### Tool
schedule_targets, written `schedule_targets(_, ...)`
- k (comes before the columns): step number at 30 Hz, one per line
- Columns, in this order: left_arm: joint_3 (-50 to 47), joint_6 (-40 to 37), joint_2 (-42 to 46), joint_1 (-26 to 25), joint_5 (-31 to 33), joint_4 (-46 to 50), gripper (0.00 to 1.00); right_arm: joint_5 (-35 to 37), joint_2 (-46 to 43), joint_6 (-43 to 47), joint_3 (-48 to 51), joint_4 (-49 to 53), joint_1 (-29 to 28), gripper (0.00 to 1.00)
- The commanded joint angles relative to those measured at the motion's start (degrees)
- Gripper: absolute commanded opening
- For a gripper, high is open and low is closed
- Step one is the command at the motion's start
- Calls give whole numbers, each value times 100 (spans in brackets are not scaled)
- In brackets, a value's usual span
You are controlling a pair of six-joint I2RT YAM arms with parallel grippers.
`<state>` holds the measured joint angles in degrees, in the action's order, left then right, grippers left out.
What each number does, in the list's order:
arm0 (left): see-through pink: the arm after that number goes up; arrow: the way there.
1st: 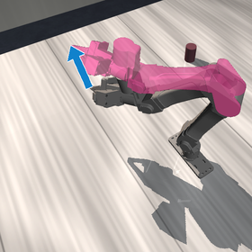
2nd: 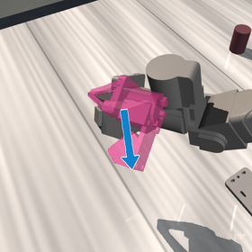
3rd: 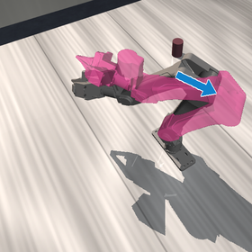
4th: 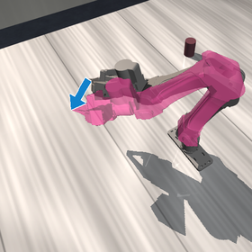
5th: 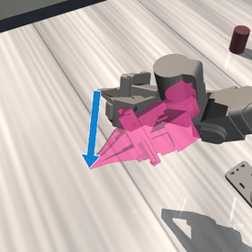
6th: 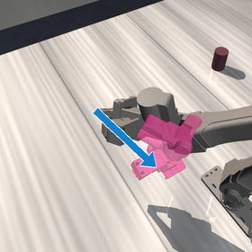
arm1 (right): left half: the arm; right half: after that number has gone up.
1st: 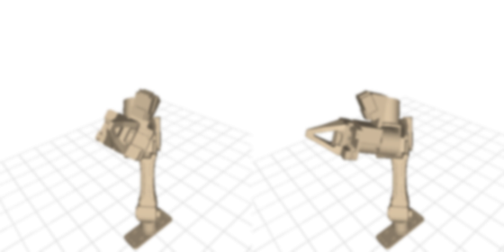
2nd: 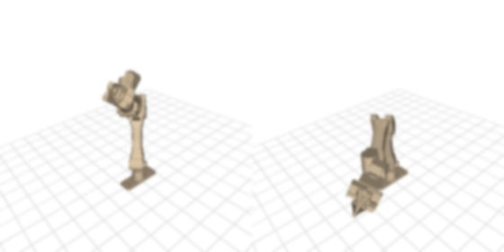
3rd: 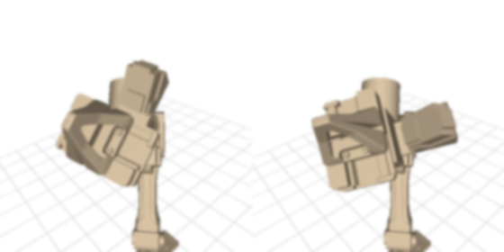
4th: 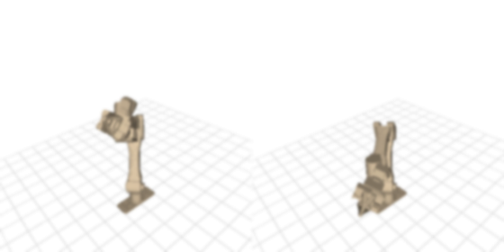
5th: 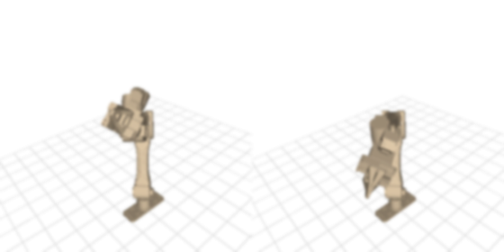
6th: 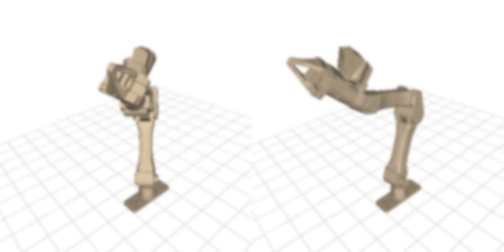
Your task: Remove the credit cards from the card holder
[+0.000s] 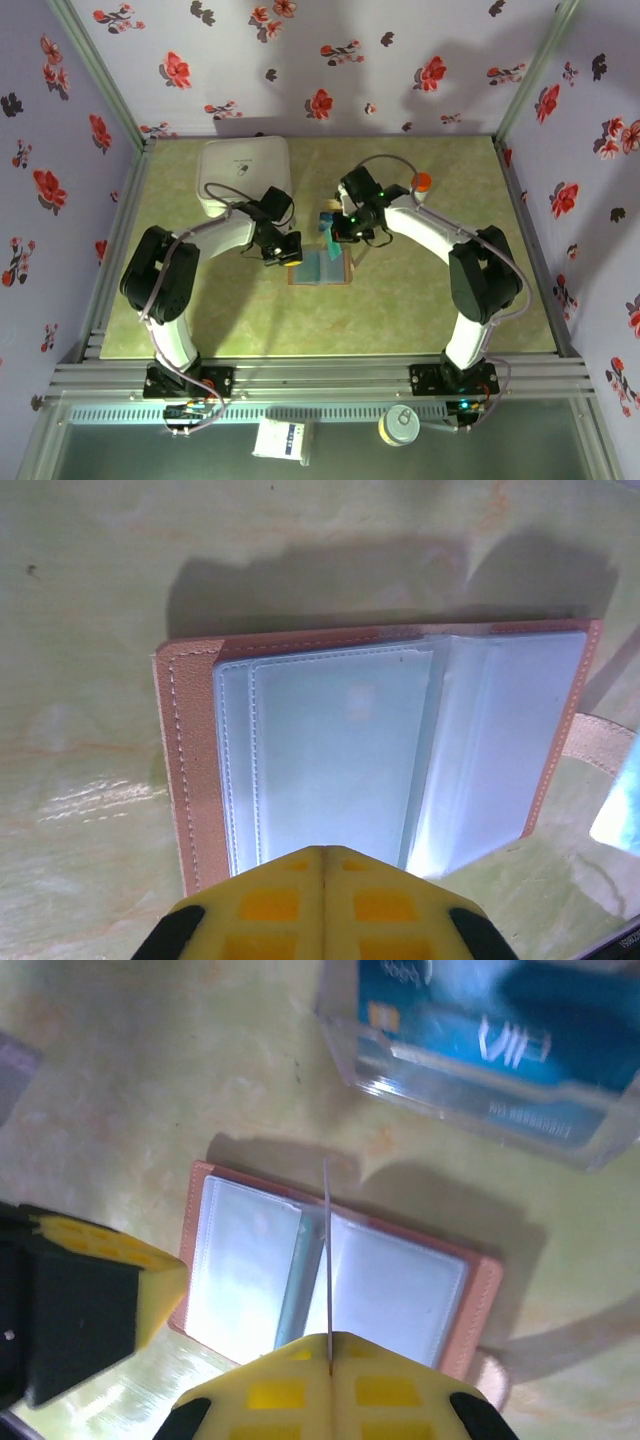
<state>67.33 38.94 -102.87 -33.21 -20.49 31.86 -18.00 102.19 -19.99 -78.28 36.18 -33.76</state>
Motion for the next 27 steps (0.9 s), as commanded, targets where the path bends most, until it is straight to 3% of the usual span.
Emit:
schedule_targets(1, -147, -99, 295, 66, 135, 126, 0, 216, 284, 1908, -536, 903, 23, 4)
schedule_targets(13, -725, -34, 1124, 207, 434, 4, 1, 522, 1456, 6016, -2777, 2832, 256, 1)
schedule_targets(19, -926, -42, 1383, 340, 476, 36, 0, 862, 1964, 7009, -3815, 3485, 375, 0)
schedule_targets(27, -1063, -123, 1496, 499, 467, 54, 0, 751, 2826, 7460, -5600, 3986, 672, 0)
